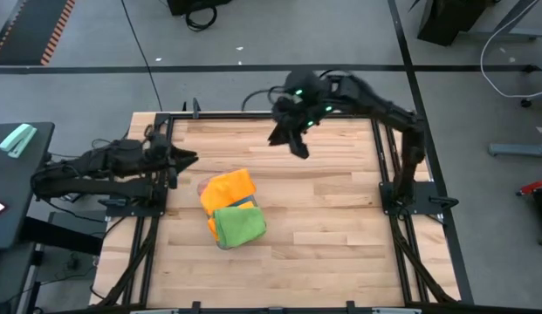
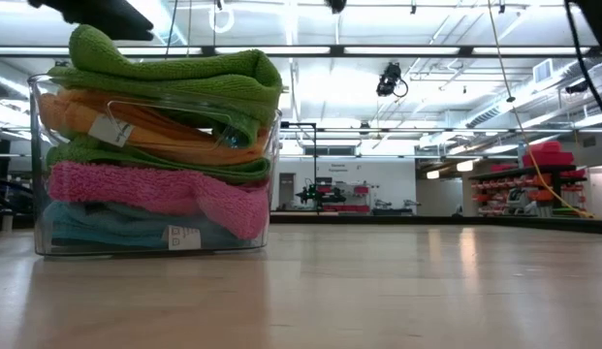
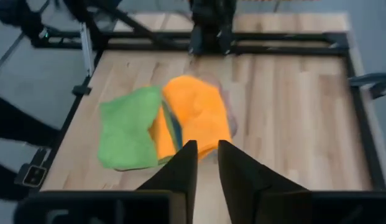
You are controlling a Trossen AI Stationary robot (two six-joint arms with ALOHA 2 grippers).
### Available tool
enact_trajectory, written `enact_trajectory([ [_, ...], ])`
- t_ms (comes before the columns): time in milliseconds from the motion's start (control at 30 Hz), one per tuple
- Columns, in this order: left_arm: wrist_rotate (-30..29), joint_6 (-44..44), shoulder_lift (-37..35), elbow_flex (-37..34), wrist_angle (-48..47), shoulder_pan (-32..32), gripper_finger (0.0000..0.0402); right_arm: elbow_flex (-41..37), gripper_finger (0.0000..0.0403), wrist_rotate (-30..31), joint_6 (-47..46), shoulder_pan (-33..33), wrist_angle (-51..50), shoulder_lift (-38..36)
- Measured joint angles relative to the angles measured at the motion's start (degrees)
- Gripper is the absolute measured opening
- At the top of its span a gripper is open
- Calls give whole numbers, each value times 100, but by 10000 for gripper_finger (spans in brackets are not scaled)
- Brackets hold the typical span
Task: Fold microfiber towels
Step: Return to Home Position
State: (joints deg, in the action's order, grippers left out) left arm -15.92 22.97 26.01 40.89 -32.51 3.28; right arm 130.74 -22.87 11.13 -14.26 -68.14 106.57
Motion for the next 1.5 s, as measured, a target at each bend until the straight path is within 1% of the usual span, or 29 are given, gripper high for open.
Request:
enact_trajectory([
  [67,-169,-3,-284,-115,10,-1,90,5,66,73,-29,-62,-54,-226],
  [167,-265,-1,-709,-461,422,-1,75,-112,52,341,-105,-117,-85,-585],
  [300,-427,-4,-1144,-887,762,-1,56,-702,45,710,-271,-217,75,-1273],
  [400,-468,-5,-1399,-1097,976,-1,44,-1567,44,787,-490,-320,478,-1912],
  [567,-509,73,-1843,-1631,1507,-1,24,-3437,44,859,-1008,-451,1873,-3227],
  [633,-507,230,-2028,-1904,1742,-1,16,-4169,44,999,-1242,-483,2409,-3746],
  [700,-541,421,-2176,-2166,1962,-1,11,-4894,44,1278,-1494,-487,2945,-4254],
  [800,-634,638,-2369,-2489,2285,-1,9,-5889,44,1624,-1960,-487,3689,-5049],
  [933,-873,800,-2499,-2750,2487,-1,20,-7107,44,1844,-2559,-376,4453,-6109],
  [1100,-908,947,-2510,-2824,2513,-1,29,-8397,44,2340,-3132,-111,4913,-7470],
  [1200,-1057,1043,-2510,-2824,2522,-1,17,-9108,44,2563,-3406,-53,5367,-8216],
  [1267,-1141,1141,-2510,-2824,2514,-1,9,-9579,44,2587,-3525,-54,5820,-8633],
  [1367,-1149,1390,-2499,-2824,2331,-1,8,-10224,44,2631,-3623,-54,6416,-9096],
  [1500,-1146,1727,-2499,-2824,2124,-1,24,-10837,44,2692,-3812,-57,6581,-9522],
])
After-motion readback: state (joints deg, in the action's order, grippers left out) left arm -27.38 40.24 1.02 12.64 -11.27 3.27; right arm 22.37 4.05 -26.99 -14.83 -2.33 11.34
